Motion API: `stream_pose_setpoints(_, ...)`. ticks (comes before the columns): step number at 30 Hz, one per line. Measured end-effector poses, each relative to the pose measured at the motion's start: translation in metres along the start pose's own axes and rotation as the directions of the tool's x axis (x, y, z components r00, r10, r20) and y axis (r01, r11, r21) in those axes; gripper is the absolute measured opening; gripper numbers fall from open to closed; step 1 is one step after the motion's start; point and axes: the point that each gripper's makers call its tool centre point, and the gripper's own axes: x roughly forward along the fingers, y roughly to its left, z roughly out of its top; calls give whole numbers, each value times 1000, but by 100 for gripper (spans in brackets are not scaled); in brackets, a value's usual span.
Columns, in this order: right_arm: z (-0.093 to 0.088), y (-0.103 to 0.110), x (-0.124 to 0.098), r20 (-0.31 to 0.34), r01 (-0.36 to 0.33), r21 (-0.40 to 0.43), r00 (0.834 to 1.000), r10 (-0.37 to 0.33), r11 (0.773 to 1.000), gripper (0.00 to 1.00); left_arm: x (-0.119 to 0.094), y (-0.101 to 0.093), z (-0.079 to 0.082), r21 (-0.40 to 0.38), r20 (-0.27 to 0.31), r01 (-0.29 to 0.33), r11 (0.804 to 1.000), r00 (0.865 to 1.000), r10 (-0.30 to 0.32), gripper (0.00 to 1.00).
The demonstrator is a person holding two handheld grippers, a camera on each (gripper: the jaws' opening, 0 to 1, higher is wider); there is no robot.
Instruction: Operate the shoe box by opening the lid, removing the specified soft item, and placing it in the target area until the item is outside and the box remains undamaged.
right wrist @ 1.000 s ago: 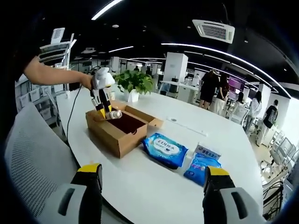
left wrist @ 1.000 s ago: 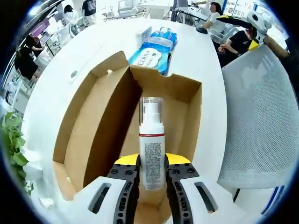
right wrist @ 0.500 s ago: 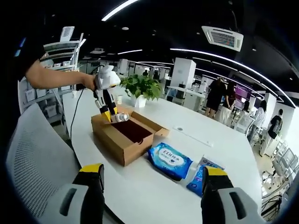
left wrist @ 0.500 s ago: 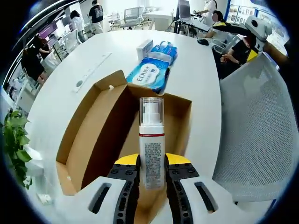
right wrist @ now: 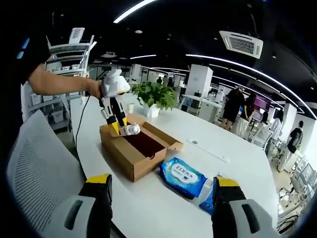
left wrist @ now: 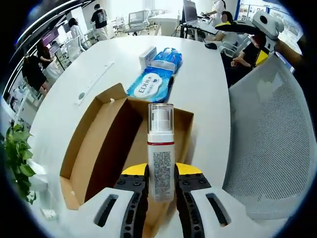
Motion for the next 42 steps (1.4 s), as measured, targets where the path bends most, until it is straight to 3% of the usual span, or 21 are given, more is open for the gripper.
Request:
stream_pose_setpoints(10, 19, 9, 11, 47, -30, -53, 998, 33, 998, 75, 3, -18, 7, 53, 16, 25, 998, 1000, -25, 18)
stream_pose_setpoints(15, 23, 16, 15, 66, -56, -72, 996, 61, 996, 67, 3, -26, 11, 58, 33, 48, 997, 998, -50, 18)
stream_pose_setpoints(20, 25, 21, 19, 68, -73, -80, 995, 78, 994, 66, 5, -35, 13, 70, 39, 69, 995, 997, -72, 18)
stream_pose_setpoints(35, 31, 34, 32, 88, -128, -110, 987, 138, 986, 51, 12, -62, 34, 122, 90, 163, 979, 981, -174, 18)
stream_pose_setpoints(42, 30, 42, 36, 80, -163, -120, 982, 173, 979, 50, 16, -72, 39, 136, 99, 196, 971, 973, -211, 18)
